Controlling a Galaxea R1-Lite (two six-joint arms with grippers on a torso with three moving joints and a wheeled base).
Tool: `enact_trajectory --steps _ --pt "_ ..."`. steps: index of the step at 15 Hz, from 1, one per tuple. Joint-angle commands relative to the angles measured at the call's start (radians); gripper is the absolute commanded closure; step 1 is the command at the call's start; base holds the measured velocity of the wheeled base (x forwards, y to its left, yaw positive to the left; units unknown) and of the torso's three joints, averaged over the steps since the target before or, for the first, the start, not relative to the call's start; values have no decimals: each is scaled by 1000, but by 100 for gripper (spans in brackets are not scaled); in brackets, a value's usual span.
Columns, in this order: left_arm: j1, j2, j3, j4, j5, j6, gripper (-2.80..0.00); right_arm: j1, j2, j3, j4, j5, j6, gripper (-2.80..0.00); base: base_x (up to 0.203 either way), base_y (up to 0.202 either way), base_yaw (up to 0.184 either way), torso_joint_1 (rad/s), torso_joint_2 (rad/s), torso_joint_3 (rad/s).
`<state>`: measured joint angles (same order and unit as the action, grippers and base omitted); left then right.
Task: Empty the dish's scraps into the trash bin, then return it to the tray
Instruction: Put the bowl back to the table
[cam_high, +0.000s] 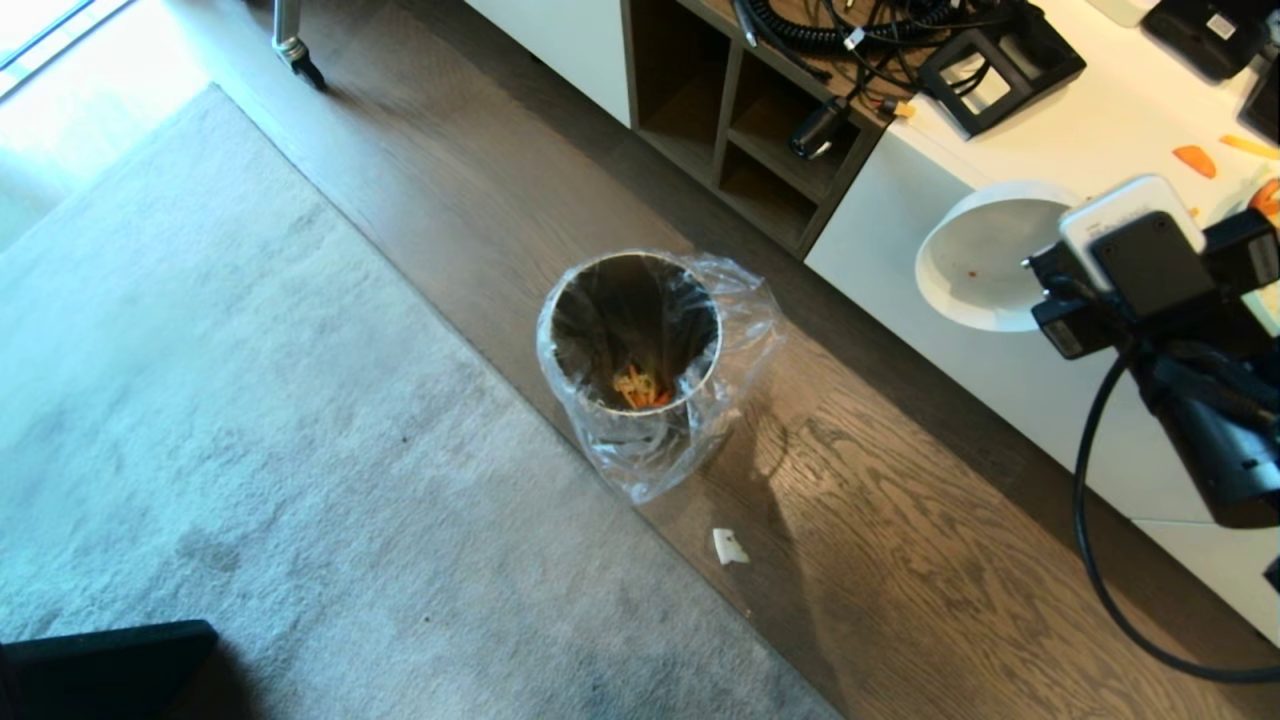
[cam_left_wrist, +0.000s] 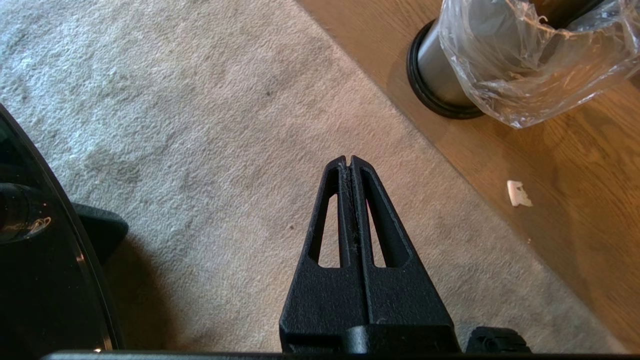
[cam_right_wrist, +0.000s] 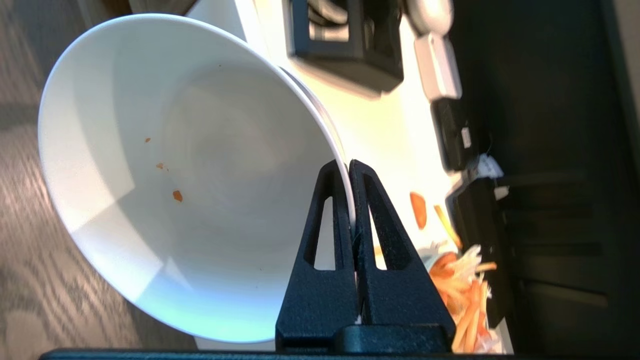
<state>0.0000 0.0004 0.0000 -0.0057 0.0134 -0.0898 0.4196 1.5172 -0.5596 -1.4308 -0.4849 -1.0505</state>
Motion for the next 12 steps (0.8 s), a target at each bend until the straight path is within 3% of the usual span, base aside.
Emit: enact_trajectory --steps 1,4,8,12 --pt "0 0 0 0 0 -1 0 -40 -111 32 142 -3 37 0 0 0 0 0 0 0" --pt "0 0 0 0 0 -1 0 -104 -237 45 406 2 112 0 0 0 0 0 0 0" --pt "0 0 0 0 0 -1 0 -263 -403 43 754 5 271 0 0 0 0 0 0 0" --pt "0 0 0 0 0 -1 0 -304 -514 113 859 7 477 0 0 0 0 0 0 0"
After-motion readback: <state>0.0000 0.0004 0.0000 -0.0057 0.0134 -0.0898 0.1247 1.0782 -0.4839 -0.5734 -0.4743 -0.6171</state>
